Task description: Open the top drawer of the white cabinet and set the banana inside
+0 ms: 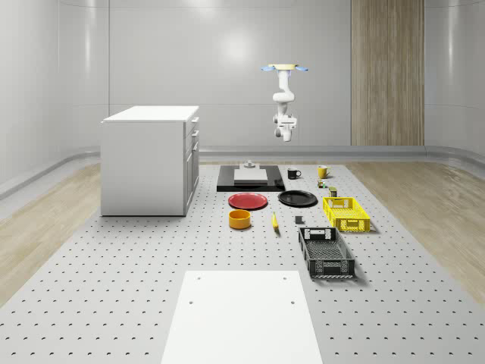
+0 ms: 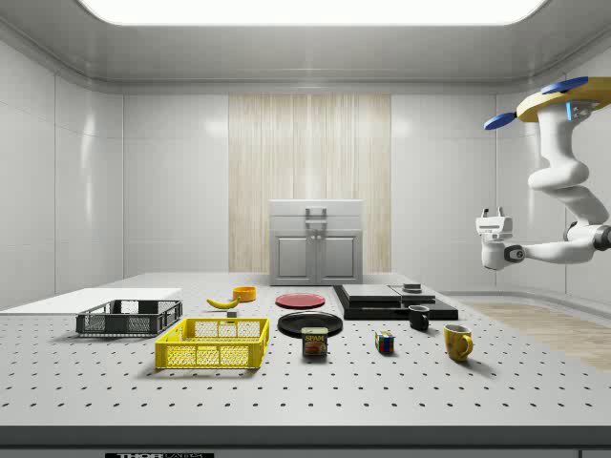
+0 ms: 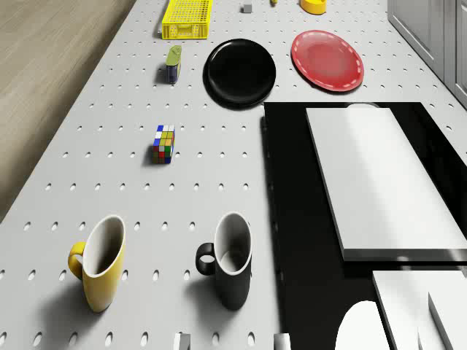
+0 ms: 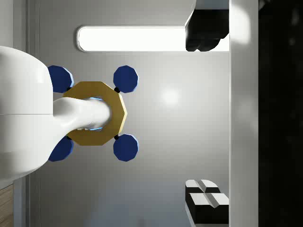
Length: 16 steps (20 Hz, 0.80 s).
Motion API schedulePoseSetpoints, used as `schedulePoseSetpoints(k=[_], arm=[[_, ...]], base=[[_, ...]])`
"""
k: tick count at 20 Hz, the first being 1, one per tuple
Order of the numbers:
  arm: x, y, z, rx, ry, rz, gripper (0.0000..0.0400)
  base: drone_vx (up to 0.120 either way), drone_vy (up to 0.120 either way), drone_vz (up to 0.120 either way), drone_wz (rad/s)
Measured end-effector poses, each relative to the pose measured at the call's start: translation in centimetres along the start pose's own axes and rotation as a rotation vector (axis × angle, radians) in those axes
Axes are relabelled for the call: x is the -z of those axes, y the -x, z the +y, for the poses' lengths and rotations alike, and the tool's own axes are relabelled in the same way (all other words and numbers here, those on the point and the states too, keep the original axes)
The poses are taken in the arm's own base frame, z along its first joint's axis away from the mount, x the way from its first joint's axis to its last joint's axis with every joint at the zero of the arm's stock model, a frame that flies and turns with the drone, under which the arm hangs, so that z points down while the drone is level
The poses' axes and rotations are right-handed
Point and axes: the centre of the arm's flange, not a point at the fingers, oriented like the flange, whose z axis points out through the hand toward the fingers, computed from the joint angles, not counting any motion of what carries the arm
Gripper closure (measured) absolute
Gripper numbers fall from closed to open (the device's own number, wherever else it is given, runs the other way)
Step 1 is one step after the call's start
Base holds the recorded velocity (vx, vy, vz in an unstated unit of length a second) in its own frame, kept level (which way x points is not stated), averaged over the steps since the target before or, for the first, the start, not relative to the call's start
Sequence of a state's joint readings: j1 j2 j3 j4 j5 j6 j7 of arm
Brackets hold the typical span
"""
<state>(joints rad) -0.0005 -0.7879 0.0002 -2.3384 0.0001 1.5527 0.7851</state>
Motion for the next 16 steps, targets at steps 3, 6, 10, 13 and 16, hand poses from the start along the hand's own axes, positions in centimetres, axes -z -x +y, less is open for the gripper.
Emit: schedulePoseSetpoints(k=[3,6,10,13,16], arm=[[2.3,0.2,0.2,0.0,-0.002,0.002,0.0],[4.3,0.2,0.3,0.0,-0.003,0.003,0.0],[6.6,0.1,0.1,0.0,-0.006,0.006,0.0],[7.8,0.1,0.1,0.0,-0.007,0.007,0.0],[8.5,0.0,0.0,0.0,-0.009,0.009,0.0]], base=[[0.0,0.0,0.0,0.0],[0.0,0.0,0.0,0.0],[0.0,0.0,0.06,0.0],[0.107,0.0,0.12,0.0],[0.12,-0.107,0.12,0.0]])
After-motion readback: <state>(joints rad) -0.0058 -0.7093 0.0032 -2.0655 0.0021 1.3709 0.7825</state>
